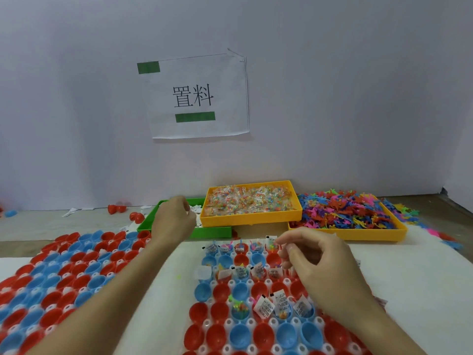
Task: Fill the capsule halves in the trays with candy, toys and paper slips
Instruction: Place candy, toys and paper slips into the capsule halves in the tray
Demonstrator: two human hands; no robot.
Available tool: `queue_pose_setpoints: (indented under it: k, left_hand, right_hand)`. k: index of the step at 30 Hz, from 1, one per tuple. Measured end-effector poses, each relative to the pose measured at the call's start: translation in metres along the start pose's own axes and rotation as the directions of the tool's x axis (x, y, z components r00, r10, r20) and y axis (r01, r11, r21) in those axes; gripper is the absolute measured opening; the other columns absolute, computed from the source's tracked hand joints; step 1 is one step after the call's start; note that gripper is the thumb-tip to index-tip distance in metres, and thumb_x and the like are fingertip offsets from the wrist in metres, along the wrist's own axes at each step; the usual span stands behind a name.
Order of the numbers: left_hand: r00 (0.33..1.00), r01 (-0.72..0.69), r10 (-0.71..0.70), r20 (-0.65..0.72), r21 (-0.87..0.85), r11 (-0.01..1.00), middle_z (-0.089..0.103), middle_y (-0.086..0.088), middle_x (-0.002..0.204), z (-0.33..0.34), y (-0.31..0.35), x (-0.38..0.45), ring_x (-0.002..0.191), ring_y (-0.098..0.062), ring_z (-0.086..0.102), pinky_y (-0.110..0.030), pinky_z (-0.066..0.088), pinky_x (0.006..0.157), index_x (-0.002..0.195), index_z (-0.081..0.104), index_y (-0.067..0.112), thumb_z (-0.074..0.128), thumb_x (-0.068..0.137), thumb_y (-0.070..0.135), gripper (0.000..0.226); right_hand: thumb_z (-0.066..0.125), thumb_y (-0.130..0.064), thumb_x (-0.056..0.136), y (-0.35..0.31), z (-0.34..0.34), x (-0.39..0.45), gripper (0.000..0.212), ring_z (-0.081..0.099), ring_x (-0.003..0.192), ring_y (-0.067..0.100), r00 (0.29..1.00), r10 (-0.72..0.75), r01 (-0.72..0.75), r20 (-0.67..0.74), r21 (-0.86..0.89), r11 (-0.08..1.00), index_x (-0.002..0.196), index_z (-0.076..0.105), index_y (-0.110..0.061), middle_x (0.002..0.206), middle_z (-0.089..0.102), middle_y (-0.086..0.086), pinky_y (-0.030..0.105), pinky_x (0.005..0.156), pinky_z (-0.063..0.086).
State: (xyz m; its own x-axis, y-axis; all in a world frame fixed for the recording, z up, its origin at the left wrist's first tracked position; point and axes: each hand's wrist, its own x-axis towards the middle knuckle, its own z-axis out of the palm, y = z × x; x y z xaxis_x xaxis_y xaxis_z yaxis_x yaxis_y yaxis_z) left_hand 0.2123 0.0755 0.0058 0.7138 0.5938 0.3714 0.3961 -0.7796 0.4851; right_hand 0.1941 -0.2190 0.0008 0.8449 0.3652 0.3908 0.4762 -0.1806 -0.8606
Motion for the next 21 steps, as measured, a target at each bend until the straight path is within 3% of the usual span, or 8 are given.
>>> queue_pose_setpoints:
  k: [5,9,12,17,19,21]
  left_hand:
    - [0.988,0.086,-0.101,0.114,0.124,0.988,0.069,-0.013,0.089,0.025,-0.020,0.045,0.081,-0.026,0.063,-0.039,0.055,0.075,0.094,0.067,0.001,0.060,0.094,0.012,0.013]
    - [0.967,0.159,-0.178,0.184,0.112,0.981,0.059,-0.012,0.067,0.037,-0.016,0.058,0.059,-0.021,0.053,-0.028,0.039,0.050,0.079,0.062,-0.001,0.067,0.091,0.020,0.025]
    - [0.954,0.190,-0.213,0.211,0.123,0.974,0.068,-0.015,0.078,0.043,-0.014,0.064,0.069,-0.026,0.062,-0.033,0.047,0.056,0.084,0.069,-0.003,0.061,0.086,0.001,0.009]
    - [0.947,0.216,-0.230,0.225,0.084,0.973,0.072,-0.021,0.093,0.048,-0.014,0.062,0.088,-0.032,0.069,-0.042,0.059,0.079,0.095,0.071,-0.004,0.064,0.083,-0.005,0.014]
    - [0.947,0.234,-0.233,0.220,0.023,0.972,0.071,-0.022,0.094,0.048,-0.014,0.063,0.088,-0.033,0.068,-0.043,0.059,0.080,0.095,0.072,-0.004,0.064,0.083,-0.007,0.015]
    - [0.955,0.232,-0.221,0.196,-0.036,0.972,0.070,-0.017,0.082,0.047,-0.014,0.062,0.073,-0.026,0.067,-0.037,0.057,0.066,0.089,0.072,-0.002,0.069,0.084,0.000,0.006]
  right_hand:
    - [0.058,-0.005,0.097,0.002,-0.006,0.003,0.031,0.071,0.071,0.008,1.000,0.002,-0.001,-0.011,0.022,1.000,0.087,0.072,-0.031,0.077,0.073,-0.012,0.021,0.067,0.058]
    - [0.058,-0.007,0.097,0.003,-0.006,0.003,0.030,0.071,0.074,0.009,1.000,0.004,-0.004,-0.006,0.054,0.999,0.089,0.073,-0.032,0.079,0.073,-0.011,0.023,0.067,0.059]
    - [0.059,-0.010,0.097,0.003,-0.005,0.003,0.029,0.071,0.076,0.010,1.000,-0.009,0.009,0.004,0.067,0.998,0.089,0.073,-0.034,0.080,0.074,-0.010,0.022,0.067,0.059]
    - [0.060,-0.012,0.097,0.004,-0.005,0.003,0.028,0.070,0.078,0.008,1.000,-0.017,0.016,0.016,0.063,0.998,0.089,0.072,-0.035,0.082,0.073,-0.012,0.022,0.070,0.059]
    - [0.059,-0.012,0.097,0.004,-0.005,0.003,0.028,0.070,0.077,0.008,1.000,-0.020,0.019,0.013,0.069,0.997,0.088,0.072,-0.035,0.081,0.073,-0.011,0.021,0.068,0.059]
    - [0.059,-0.011,0.097,0.004,-0.005,0.003,0.028,0.070,0.076,0.009,1.000,-0.020,0.018,0.016,0.079,0.997,0.088,0.073,-0.034,0.080,0.073,-0.010,0.020,0.066,0.058]
